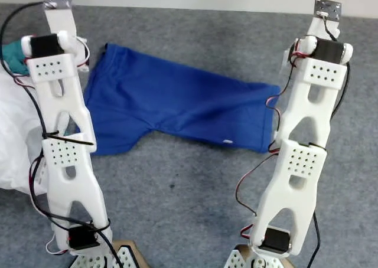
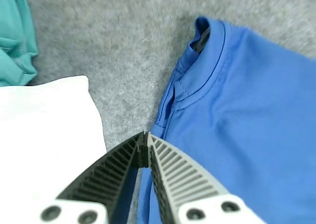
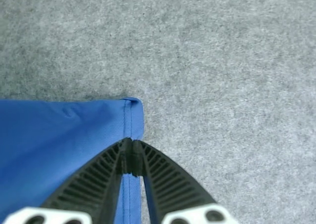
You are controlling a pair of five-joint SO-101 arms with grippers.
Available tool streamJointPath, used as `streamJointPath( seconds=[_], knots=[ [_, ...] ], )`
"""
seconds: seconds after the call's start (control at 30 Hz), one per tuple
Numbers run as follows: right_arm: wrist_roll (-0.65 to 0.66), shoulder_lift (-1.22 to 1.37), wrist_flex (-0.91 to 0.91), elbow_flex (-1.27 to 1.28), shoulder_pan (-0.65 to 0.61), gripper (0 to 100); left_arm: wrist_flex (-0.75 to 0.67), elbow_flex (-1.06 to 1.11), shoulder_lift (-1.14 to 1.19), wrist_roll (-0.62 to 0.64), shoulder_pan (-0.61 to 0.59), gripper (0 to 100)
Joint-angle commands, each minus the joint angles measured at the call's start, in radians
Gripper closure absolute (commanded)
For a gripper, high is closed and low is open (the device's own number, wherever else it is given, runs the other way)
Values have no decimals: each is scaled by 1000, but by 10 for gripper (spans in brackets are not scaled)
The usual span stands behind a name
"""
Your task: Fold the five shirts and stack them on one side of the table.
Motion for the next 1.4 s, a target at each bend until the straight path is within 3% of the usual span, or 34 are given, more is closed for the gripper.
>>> streamJointPath(
  seconds=[0.0,0.3,0.7,0.93,1.13,1.37],
  knots=[
    [-11,-136,15,59,-16,992,6,133,-191,12,-13,994],
    [-11,-450,10,510,-68,992,-2,661,-503,11,-1,994],
    [20,-727,-91,935,-99,992,-2,871,-555,8,-5,994],
    [25,-995,-326,1357,-156,992,-12,1047,-785,5,-2,994],
    [25,-1087,-527,1666,-163,992,-247,1383,-926,3,-10,994],
    [21,-1092,-654,1765,-157,992,-588,1624,-941,3,-30,991]
  ],
)
